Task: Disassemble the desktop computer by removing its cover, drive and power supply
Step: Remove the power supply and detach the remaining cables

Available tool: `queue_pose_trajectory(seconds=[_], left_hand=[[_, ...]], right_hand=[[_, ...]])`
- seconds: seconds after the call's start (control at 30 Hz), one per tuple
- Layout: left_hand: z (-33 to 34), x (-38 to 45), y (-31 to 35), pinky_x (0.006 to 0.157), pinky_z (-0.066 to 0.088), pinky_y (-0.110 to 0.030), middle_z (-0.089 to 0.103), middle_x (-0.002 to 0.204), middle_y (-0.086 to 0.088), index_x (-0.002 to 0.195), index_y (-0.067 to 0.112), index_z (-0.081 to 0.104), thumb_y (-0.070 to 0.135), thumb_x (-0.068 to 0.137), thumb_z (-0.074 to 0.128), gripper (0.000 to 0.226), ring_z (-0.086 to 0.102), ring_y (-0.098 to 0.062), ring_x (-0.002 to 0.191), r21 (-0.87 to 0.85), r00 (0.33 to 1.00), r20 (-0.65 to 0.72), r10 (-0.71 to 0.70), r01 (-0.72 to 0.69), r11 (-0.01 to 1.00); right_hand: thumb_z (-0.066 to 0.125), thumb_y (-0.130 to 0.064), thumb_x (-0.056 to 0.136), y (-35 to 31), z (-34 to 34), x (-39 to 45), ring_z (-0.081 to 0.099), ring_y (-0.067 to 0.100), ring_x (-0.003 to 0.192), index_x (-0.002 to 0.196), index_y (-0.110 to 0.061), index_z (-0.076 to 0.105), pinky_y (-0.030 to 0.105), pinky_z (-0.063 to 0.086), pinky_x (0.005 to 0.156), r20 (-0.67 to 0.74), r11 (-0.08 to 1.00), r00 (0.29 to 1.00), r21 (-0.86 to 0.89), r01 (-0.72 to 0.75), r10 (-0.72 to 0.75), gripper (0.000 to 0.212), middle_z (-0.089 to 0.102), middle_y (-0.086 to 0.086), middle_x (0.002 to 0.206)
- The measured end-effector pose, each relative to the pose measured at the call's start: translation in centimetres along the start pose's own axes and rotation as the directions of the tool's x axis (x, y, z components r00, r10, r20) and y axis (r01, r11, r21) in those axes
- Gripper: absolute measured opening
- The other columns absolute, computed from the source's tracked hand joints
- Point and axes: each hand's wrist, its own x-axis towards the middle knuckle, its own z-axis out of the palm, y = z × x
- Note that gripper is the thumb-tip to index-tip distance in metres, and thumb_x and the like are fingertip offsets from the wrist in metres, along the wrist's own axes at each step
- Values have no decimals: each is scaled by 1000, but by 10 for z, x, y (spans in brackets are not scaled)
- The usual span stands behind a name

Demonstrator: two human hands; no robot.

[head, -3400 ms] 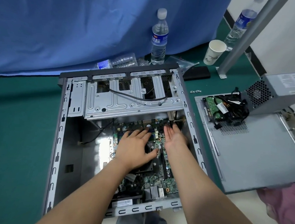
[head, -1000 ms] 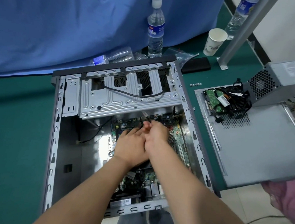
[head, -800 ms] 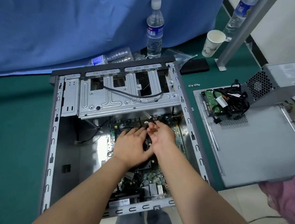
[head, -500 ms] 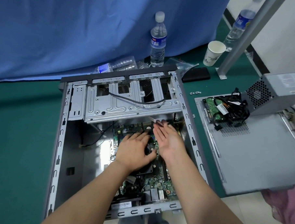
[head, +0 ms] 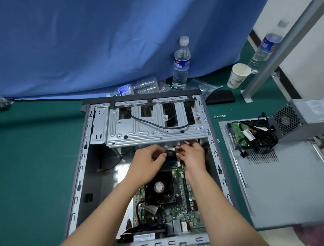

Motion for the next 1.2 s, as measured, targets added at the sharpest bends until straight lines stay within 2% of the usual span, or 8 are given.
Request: queue_pose_trajectory(seconds=[0.2,0.27,0.37,0.63,0.77,0.9,1.07,1.2], left_hand=[[-25,6,21,47,42,-14,63,56,3,85,18,68,15,92,58,13,58,-12,46,-208,1000,5,-25,26,978],[-30,12,26,47,42,-15,62,55,2,89,16,69,14,92,58,12,56,-11,43,-207,1000,-21,-19,14,978],[-33,22,31,54,44,-19,64,62,0,97,17,72,16,91,60,13,54,-8,49,-111,999,-49,14,-19,994],[-43,47,40,66,49,-31,61,76,3,81,15,68,18,87,62,9,56,-12,68,22,958,-248,147,-146,989],[-44,71,44,90,39,-31,51,97,7,114,22,67,22,91,60,24,43,-11,94,232,971,-100,217,-189,954],[-37,85,49,90,32,-33,47,97,9,123,28,63,33,93,58,31,37,-12,96,379,983,48,176,-181,907],[-31,86,56,90,44,-42,62,90,2,99,22,72,25,88,65,13,52,-21,95,259,997,-13,81,-75,963],[-32,85,57,70,52,-31,63,73,3,86,18,69,15,86,68,2,59,-17,70,-43,996,-82,-34,31,999]], right_hand=[[41,4,92,2,11,9,58,19,82,104,-3,54,38,51,85,-4,997,997,-8,-72,72,19,64,14,99],[41,4,92,1,15,13,59,15,78,106,-7,54,37,51,85,3,991,994,77,-110,111,21,65,8,97],[41,6,94,-3,20,17,60,17,86,110,-8,57,24,50,73,37,966,993,228,-121,116,26,65,7,103],[45,-1,97,-3,23,27,54,26,109,96,-7,61,37,36,106,117,934,972,275,-227,202,17,65,13,107],[45,-4,95,-7,24,25,59,24,92,91,-7,63,40,42,103,231,905,959,351,-239,164,19,71,9,85],[51,-8,92,-10,22,26,63,16,77,86,-14,69,34,48,88,366,917,926,331,-221,91,20,71,6,82],[60,-15,81,-13,23,32,62,13,78,82,-19,75,35,46,90,438,925,894,296,-240,92,16,71,3,86],[56,-15,92,-7,18,33,54,21,109,101,-15,66,42,32,111,391,943,906,208,-261,165,13,67,6,109]])
